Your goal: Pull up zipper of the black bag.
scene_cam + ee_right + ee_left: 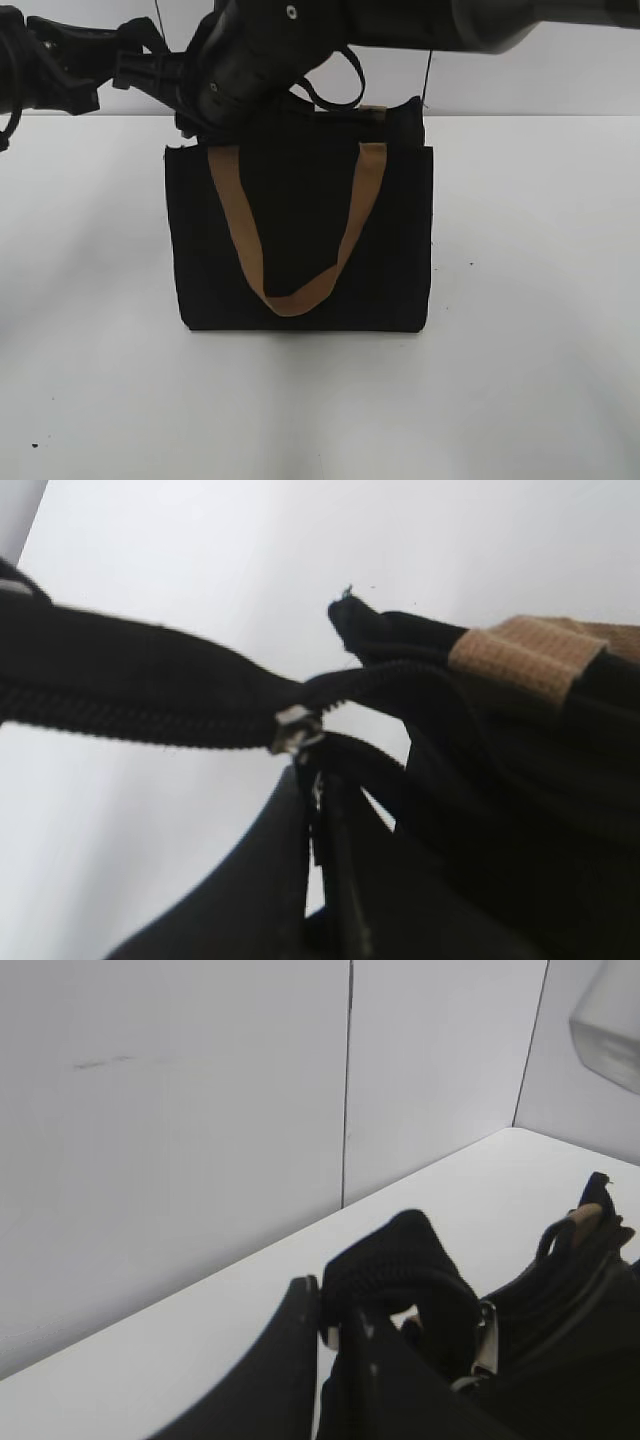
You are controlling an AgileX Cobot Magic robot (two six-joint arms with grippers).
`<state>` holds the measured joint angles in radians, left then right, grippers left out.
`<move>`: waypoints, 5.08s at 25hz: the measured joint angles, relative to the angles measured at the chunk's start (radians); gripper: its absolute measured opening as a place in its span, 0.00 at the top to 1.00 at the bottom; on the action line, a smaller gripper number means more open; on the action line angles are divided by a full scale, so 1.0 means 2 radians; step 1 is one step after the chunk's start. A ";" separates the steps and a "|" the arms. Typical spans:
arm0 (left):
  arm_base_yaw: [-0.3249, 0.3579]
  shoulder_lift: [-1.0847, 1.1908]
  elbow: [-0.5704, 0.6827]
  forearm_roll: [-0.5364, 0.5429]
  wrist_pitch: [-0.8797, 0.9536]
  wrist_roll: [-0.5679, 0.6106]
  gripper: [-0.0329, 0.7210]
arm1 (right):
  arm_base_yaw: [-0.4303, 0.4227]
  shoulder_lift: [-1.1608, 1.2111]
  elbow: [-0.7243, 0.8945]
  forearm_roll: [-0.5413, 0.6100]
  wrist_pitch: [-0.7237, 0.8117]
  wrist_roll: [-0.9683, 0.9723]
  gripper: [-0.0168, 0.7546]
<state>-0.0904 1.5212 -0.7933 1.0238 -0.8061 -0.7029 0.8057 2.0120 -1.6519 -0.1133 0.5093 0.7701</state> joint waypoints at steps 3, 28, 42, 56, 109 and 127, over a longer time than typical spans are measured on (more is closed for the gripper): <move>0.000 0.000 0.000 0.007 0.003 -0.001 0.91 | 0.003 -0.001 0.000 -0.001 0.000 -0.008 0.99; -0.004 -0.030 0.000 0.077 0.142 -0.082 0.91 | -0.033 -0.049 0.000 0.166 0.129 -0.300 1.00; -0.004 -0.068 0.000 0.244 0.170 -0.259 0.91 | -0.081 -0.044 0.000 0.229 0.163 -0.402 1.00; -0.004 -0.074 0.000 0.333 0.163 -0.342 0.91 | -0.137 -0.074 -0.001 0.186 0.285 -0.420 1.00; -0.003 -0.074 0.000 0.360 0.166 -0.471 0.22 | -0.191 -0.134 0.002 0.099 0.352 -0.458 0.24; -0.105 -0.192 0.064 0.359 0.355 -0.523 0.29 | -0.166 -0.258 0.036 0.102 0.353 -0.458 0.30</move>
<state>-0.3004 1.1368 -0.6657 1.7426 -0.0963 -1.7487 0.4737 1.4957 -1.5805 0.0904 1.2144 -0.1462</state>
